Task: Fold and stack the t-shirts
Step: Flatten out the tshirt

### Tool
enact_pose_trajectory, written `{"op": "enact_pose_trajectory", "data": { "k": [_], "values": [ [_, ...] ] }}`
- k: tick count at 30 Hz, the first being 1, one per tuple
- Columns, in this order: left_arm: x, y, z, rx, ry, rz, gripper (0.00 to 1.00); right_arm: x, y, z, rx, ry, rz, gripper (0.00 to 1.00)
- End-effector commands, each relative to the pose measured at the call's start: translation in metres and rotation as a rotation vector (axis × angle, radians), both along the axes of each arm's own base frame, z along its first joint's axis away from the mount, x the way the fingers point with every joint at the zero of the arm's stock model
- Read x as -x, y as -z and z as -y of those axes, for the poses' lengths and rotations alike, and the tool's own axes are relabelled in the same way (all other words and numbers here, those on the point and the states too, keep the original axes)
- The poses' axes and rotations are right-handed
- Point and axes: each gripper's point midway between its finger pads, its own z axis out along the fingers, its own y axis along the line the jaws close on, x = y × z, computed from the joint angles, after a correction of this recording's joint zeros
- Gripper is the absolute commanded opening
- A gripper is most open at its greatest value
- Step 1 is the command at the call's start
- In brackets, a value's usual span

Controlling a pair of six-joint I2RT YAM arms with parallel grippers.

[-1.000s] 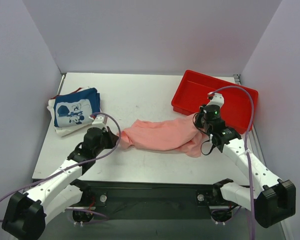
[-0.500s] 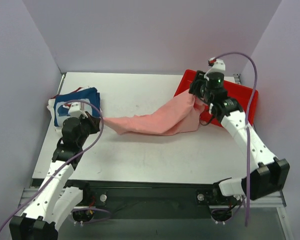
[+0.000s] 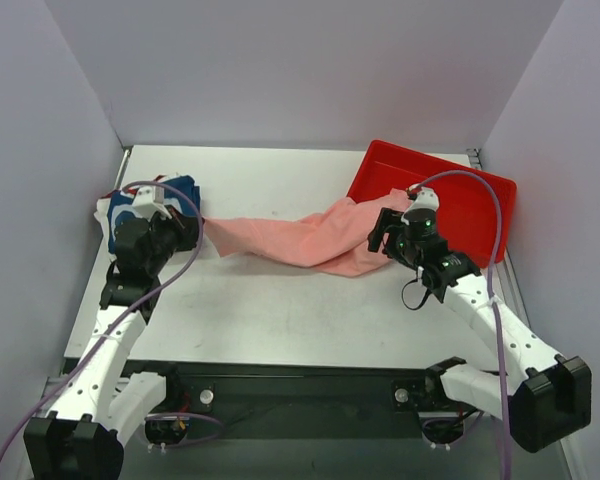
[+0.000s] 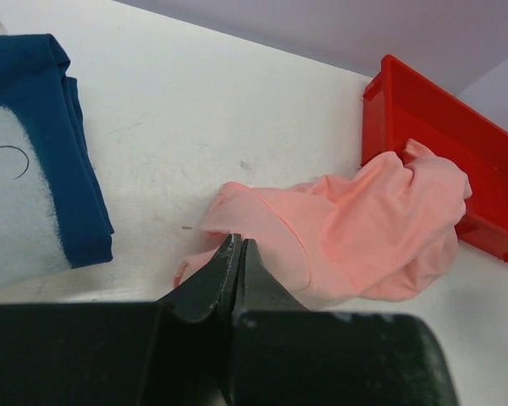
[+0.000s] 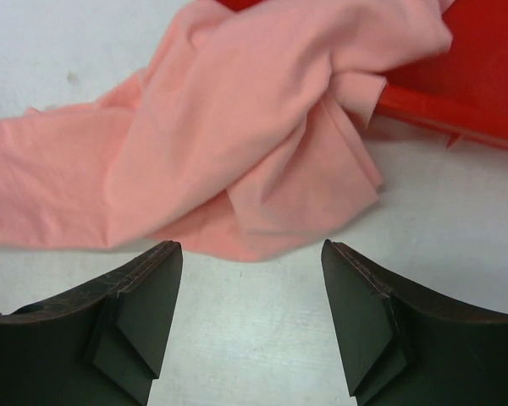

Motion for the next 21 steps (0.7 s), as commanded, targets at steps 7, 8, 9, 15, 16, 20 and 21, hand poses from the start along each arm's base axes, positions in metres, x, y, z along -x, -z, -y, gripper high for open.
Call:
{"op": "enact_pose_trajectory", "data": {
  "k": [7,8,9,15,16,20,21],
  "values": [
    [-0.007,-0.060,0.000,0.019,0.018,0.156,0.00,-0.004,0.062,0.022,0.042,0.154,-0.101,0.65],
    [-0.007,-0.061,0.000,0.018,0.018,0.160,0.00,-0.009,0.065,0.024,0.037,0.164,-0.106,0.65],
    [-0.007,-0.061,0.001,0.020,0.024,0.159,0.00,-0.013,0.069,0.025,0.034,0.170,-0.115,0.66],
    [-0.005,-0.061,0.000,0.017,0.021,0.160,0.00,-0.036,0.098,0.022,-0.002,0.178,-0.181,0.67],
    [-0.005,-0.061,-0.001,0.018,0.018,0.160,0.00,-0.039,0.104,0.023,-0.001,0.182,-0.197,0.67],
    [-0.006,-0.064,-0.001,0.018,0.021,0.163,0.00,-0.051,0.115,0.021,-0.023,0.178,-0.216,0.66],
    [-0.007,-0.064,-0.001,0.017,0.021,0.162,0.00,-0.053,0.117,0.021,-0.027,0.172,-0.223,0.66]
  ]
}}
